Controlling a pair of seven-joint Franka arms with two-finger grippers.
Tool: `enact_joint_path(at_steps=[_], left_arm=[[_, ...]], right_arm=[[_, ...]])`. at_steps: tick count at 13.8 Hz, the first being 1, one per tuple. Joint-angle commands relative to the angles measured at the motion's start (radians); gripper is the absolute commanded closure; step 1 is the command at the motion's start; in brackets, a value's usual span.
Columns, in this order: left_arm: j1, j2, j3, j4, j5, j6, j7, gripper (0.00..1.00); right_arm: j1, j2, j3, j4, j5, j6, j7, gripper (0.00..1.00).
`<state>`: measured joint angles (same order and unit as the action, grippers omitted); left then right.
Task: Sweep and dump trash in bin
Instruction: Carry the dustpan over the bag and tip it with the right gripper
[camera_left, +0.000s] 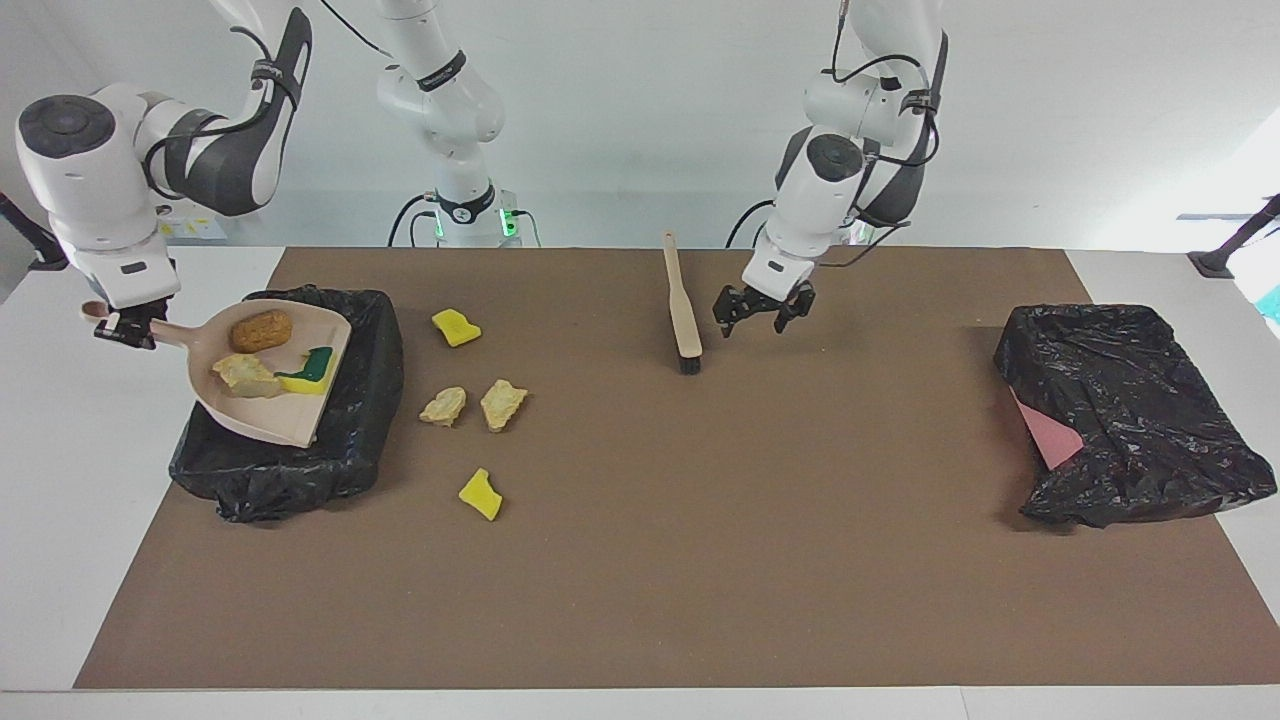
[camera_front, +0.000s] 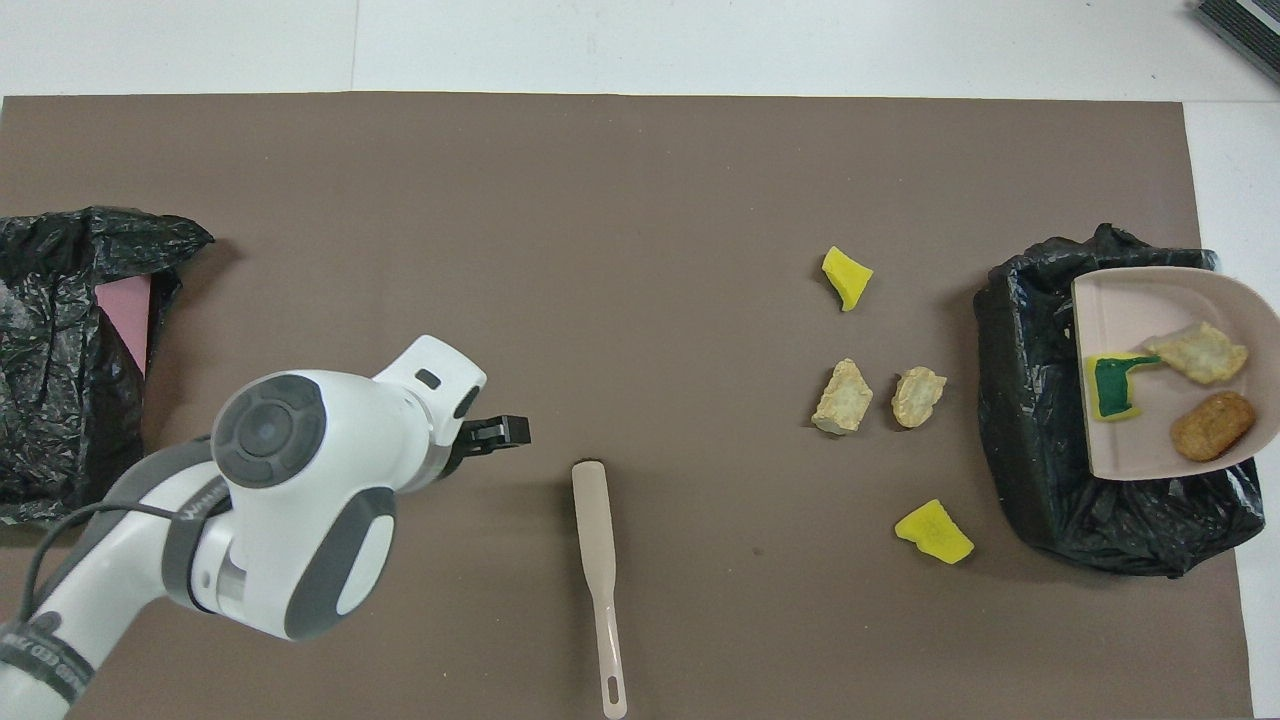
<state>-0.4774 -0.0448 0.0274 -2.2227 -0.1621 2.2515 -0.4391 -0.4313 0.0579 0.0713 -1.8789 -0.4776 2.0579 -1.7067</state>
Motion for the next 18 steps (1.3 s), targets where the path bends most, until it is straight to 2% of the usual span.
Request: enact_joint_path(at_steps=[1,4,6,8,10,13,18], left_arm=[[0.11,0.046,-0.012,0.092,0.018,-0.043,0.184,0.0],[0.213,0.068,-0.009,0.167,0.018,-0.067,0.388,0.0],[0.284,0.112,-0.007,0.268,0.018,-0.169,0.491,0.0],[0.342,0.135,-0.007,0.343,0.018,-0.242,0.546,0.0],[0.397,0.135,-0.007,0.373,0.019,-0.286,0.571,0.0],[0.437,0.138,-0.007,0.451,0.044,-0.371,0.626,0.0],[0.442,0.126,-0.001,0.601,0.113,-0.541,0.614,0.0]], right_arm=[[-0.003,-0.047,0.012,-0.055,-0.109,0.028,0.001,1.0],[0.026,-0.065,0.013,-0.078,-0.257,0.028,0.051,1.0],[0.072,-0.091,0.013,-0.11,-0.349,0.027,0.108,1.0],[0.117,-0.124,0.013,-0.137,-0.419,0.007,0.174,1.0],[0.141,-0.147,0.013,-0.152,-0.461,-0.001,0.191,1.0],[0.158,-0.171,0.013,-0.152,-0.512,-0.03,0.191,1.0],[0.181,-0.205,0.013,-0.149,-0.613,-0.061,0.183,1.0]])
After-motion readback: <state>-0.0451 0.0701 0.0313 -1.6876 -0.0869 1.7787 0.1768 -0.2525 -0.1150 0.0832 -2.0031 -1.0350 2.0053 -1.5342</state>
